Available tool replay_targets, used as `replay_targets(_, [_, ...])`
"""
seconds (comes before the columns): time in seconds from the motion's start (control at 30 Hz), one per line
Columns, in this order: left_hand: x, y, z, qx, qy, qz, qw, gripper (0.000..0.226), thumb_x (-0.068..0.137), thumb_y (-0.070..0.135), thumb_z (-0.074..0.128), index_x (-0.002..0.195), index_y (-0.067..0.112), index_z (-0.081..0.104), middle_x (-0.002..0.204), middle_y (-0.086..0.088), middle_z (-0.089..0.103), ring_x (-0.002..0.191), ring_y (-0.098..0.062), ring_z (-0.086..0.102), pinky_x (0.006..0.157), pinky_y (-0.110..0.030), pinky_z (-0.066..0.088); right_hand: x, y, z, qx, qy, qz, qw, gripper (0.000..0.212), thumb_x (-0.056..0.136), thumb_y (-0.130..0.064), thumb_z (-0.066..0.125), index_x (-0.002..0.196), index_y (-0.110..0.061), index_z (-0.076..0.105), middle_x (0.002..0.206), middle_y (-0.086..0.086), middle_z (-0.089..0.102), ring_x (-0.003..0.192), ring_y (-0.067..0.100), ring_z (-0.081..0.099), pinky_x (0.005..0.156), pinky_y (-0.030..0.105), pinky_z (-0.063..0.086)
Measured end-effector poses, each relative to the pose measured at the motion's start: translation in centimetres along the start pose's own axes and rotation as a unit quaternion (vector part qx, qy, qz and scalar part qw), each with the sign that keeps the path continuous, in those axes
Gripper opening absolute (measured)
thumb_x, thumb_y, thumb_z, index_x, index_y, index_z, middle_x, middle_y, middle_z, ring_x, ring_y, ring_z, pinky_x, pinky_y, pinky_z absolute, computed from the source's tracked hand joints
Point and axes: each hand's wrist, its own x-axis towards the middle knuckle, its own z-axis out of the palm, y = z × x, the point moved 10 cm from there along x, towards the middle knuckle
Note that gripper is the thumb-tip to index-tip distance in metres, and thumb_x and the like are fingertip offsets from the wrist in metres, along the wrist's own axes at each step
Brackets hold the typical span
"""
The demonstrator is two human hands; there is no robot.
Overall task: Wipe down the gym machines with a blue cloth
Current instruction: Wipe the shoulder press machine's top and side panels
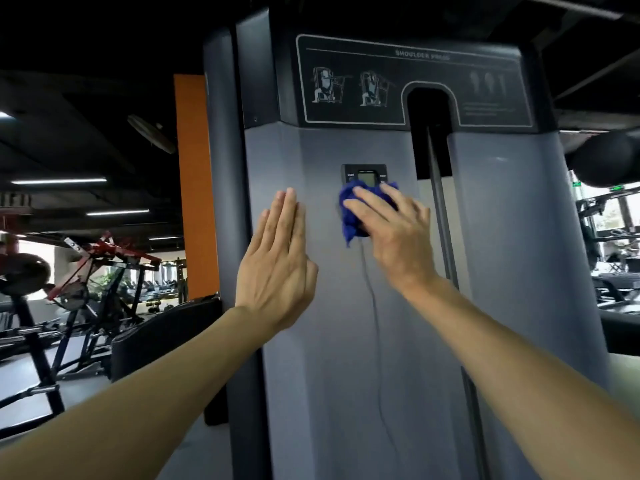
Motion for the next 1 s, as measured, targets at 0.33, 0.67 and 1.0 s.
replay_targets(0.33, [0.0, 1.3, -0.1, 0.055, 0.000, 0.014, 0.998, 0.075, 0.094, 0.033, 0.034, 0.164, 0.010, 0.025, 0.172, -0.023, 0.003, 0.160, -0.039, -0.007, 0.129, -0.058, 0.011, -2.7, -5.0, 0.5, 0.073, -0.065, 0.056, 0.994, 0.042, 0.100, -0.017, 0.061, 0.142, -0.021, 0.061, 0.159, 0.003, 0.041, 0.150, 0.036, 0.032, 0.086, 0.042, 0.060])
replay_targets(0.67, [0.0, 1.6, -0.5, 0.059, 0.016, 0.014, 0.998, 0.072, 0.093, 0.040, 0.041, 0.159, 0.012, 0.040, 0.170, -0.019, 0.021, 0.160, -0.041, -0.002, 0.127, -0.061, 0.015, 4.3, 9.0, 0.4, 0.145, -0.035, 0.186, 0.971, 0.065, 0.084, 0.013, 0.064, 0.143, -0.012, 0.052, 0.150, 0.008, 0.049, 0.129, 0.030, 0.053, 0.099, 0.045, 0.053])
replay_targets(1.0, [0.0, 1.2, -0.3, 0.043, 0.032, -0.002, 0.999, 0.078, 0.092, 0.038, 0.042, 0.161, 0.003, 0.032, 0.172, -0.020, 0.015, 0.161, -0.037, -0.002, 0.128, -0.059, 0.016, -3.8, 6.9, 1.4, 0.185, -0.087, 0.089, 0.975, 0.047, 0.096, 0.007, 0.059, 0.140, -0.010, 0.058, 0.156, 0.003, 0.045, 0.151, 0.024, 0.032, 0.110, 0.048, 0.049])
